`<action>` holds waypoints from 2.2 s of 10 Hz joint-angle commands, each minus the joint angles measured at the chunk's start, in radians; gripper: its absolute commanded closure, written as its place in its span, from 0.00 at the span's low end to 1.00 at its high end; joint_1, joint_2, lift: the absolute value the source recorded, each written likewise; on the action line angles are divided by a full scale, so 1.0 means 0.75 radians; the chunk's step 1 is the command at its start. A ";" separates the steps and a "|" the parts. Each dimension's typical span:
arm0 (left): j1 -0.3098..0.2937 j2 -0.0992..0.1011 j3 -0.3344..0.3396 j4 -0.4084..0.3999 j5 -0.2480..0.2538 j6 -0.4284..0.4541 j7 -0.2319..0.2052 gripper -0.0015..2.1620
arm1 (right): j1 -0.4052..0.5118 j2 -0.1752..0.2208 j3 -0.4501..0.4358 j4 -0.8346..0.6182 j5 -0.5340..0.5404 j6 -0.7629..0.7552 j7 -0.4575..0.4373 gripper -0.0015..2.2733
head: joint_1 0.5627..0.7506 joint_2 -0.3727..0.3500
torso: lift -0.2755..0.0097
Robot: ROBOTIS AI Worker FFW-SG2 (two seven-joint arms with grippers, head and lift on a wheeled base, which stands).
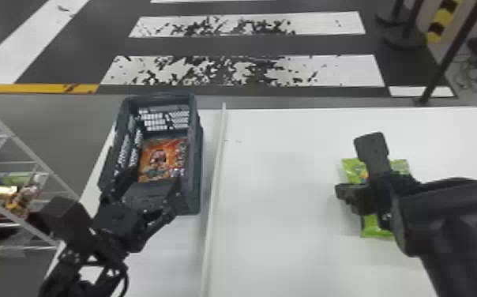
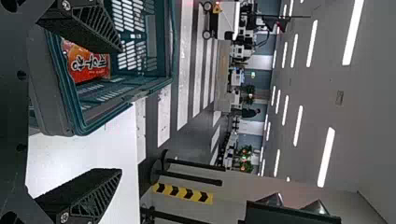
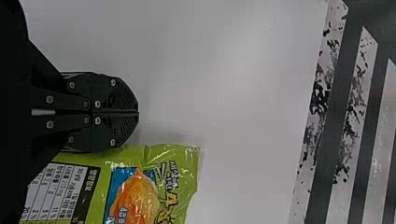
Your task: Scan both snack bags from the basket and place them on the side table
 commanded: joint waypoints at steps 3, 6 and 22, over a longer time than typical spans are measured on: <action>-0.003 0.000 0.000 0.001 -0.002 0.000 0.000 0.04 | 0.081 0.000 0.034 -0.205 -0.033 0.078 0.004 0.82 | 0.70 0.65 | 0.70; 0.005 -0.002 0.010 -0.001 0.000 0.000 0.000 0.04 | 0.124 -0.014 -0.039 -0.543 -0.141 0.335 0.045 0.10 | 0.70 0.70 | 0.70; -0.016 -0.018 0.002 0.048 0.004 -0.024 -0.039 0.04 | 0.349 -0.235 -1.009 -0.283 -0.270 -0.049 0.385 0.06 | 0.70 0.05 | 0.70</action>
